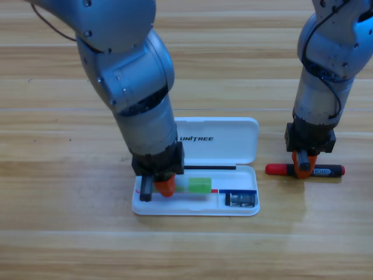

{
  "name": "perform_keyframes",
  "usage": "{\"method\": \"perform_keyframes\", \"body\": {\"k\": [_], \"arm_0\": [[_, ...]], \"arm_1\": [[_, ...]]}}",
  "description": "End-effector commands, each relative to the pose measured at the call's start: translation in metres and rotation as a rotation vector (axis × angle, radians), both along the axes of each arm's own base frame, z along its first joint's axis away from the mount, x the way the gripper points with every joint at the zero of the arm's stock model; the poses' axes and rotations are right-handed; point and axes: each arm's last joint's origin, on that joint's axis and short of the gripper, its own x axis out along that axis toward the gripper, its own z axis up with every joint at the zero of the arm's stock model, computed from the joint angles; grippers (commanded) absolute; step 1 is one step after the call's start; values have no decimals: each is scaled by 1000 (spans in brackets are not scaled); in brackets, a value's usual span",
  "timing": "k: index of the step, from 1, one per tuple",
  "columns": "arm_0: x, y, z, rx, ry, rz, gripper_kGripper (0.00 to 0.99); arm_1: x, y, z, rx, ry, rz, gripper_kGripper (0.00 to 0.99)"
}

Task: Clean up eraser and pencils

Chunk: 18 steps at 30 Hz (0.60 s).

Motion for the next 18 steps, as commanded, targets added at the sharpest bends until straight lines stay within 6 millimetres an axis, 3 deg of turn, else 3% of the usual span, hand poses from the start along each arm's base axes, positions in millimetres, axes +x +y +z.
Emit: {"method": "perform_keyframes", "body": {"k": [1, 5, 6, 8, 9, 10, 12, 18], "arm_0": [[7, 1, -20, 43, 30, 23, 0], [6, 2, -19, 45, 31, 23, 0], [6, 2, -20, 47, 33, 23, 87], [5, 3, -20, 51, 36, 23, 618], [5, 3, -20, 51, 35, 25, 801], [5, 3, -19, 50, 34, 24, 885], [5, 3, -18, 50, 32, 26, 982], [5, 4, -16, 47, 28, 26, 990]], "arm_1": [[-3, -7, -17, -47, 41, 3, 0], [-4, -8, -15, -44, 37, 3, 0], [-4, -8, -15, -45, 38, 1, 0], [-4, -8, -15, -46, 39, 1, 0], [-4, -8, -15, -46, 39, 1, 0], [-5, -8, -16, -47, 41, 3, 0], [-5, -8, -15, -48, 40, 3, 0], [-10, -12, -5, -39, 25, 1, 0]]}}
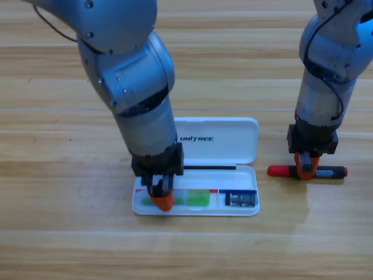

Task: Clean up eraser and pencils

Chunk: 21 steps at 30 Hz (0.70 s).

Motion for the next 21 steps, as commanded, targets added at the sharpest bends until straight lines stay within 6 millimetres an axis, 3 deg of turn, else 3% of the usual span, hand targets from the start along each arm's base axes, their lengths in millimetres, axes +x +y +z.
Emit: {"method": "perform_keyframes", "body": {"k": [1, 5, 11, 16, 21], "arm_0": [[4, 4, -14, 43, 25, 25, 990], [0, 10, 3, 26, 11, 29, 990], [-25, 42, 83, -73, -62, 35, 990], [-42, 91, 146, -156, -138, 91, 990], [-49, 137, 177, -193, -197, 153, 990]], "arm_1": [[-11, -13, 1, -31, 21, 1, 0], [-34, -24, 41, -13, 8, 5, 0], [-77, -25, 93, 30, 23, 26, 0], [-93, 3, 98, 70, 25, 68, 0], [-90, 51, 85, 79, 39, 110, 0]]}}
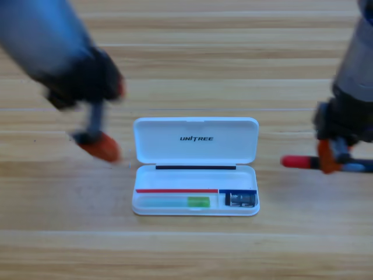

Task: Clean up eraser and pencils

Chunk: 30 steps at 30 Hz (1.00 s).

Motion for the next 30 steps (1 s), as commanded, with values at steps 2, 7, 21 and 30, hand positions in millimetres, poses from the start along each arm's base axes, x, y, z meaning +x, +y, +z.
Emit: {"method": "perform_keyframes", "body": {"k": [2, 7, 21, 30], "arm_0": [[0, 66, 32, -43, -72, 138, 990], [2, 94, 44, -73, -111, 222, 990], [5, 102, 27, -62, -113, 252, 990], [6, 102, 21, -56, -116, 252, 990]], "arm_1": [[-6, 77, -32, -16, 53, 111, 0], [11, 114, -57, -11, 45, 120, 0], [31, 151, -96, -23, 29, 129, 0], [37, 159, -103, -13, 19, 129, 0]]}}
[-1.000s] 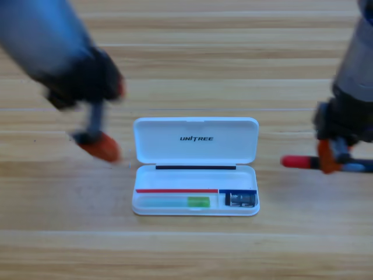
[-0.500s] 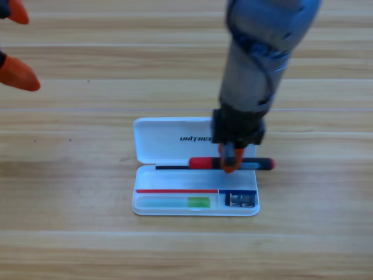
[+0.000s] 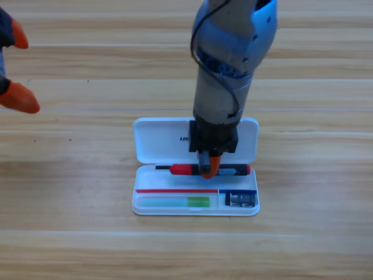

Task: Clean up eraser and pencils

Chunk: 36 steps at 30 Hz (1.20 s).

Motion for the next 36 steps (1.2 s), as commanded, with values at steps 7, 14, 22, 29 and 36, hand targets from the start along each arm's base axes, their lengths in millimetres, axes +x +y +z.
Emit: {"method": "perform_keyframes", "body": {"k": [7, 14, 22, 29, 36], "arm_0": [[1, 6, -5, 14, -11, 18, 990], [0, 6, -8, 17, -6, 18, 990], [0, 6, -8, 16, -5, 18, 990], [-1, 8, -7, 12, -10, 19, 990], [-4, 10, -3, 7, -28, 32, 990]], "arm_1": [[-4, 14, -36, -61, 38, 21, 0], [-4, 14, -36, -65, 35, 20, 81], [-4, 12, -31, -73, 23, 17, 773], [-26, -7, 17, -3, 48, 33, 821], [-90, -66, 121, 188, 58, 82, 850]]}}
